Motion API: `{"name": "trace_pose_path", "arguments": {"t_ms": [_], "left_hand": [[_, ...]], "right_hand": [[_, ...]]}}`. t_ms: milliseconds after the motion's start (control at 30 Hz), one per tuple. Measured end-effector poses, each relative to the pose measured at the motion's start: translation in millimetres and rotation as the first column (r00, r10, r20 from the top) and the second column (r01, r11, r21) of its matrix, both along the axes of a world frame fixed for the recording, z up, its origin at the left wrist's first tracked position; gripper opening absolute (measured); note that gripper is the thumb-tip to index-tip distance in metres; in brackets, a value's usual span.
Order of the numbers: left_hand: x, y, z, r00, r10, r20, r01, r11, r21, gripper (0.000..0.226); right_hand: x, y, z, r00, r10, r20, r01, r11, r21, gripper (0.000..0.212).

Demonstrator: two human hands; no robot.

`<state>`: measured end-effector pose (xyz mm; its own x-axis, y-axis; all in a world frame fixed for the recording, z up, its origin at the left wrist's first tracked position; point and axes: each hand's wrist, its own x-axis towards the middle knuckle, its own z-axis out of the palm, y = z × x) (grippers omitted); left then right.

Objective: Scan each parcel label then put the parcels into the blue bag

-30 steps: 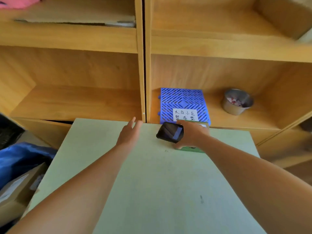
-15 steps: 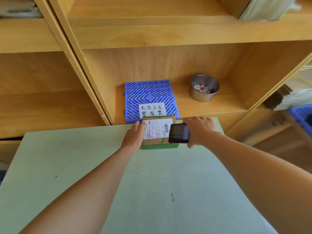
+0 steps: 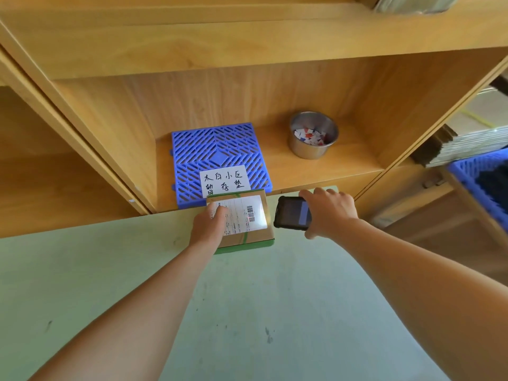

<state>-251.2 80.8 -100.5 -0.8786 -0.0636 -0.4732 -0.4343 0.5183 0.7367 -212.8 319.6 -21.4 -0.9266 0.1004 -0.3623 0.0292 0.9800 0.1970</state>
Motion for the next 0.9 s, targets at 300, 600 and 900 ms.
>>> {"name": "trace_pose_path", "arguments": {"t_ms": [300, 600, 900], "left_hand": [[-16, -8, -19, 0.995, 0.095, 0.003, -0.095, 0.995, -0.028, 0.029], [-26, -14, -39, 0.991, 0.127, 0.048, -0.126, 0.992, -0.012, 0.030], [-25, -9, -44, 0.994, 0.104, 0.046, -0.102, 0.994, -0.043, 0.045]], "right_hand": [[-24, -22, -17, 0.996, 0.093, 0.016, -0.091, 0.993, -0.076, 0.098], [-36, -17, -22, 0.995, 0.093, 0.032, -0.092, 0.995, -0.029, 0.099], [-30, -5, -17, 0.993, 0.116, 0.029, -0.117, 0.993, 0.011, 0.093]]}}
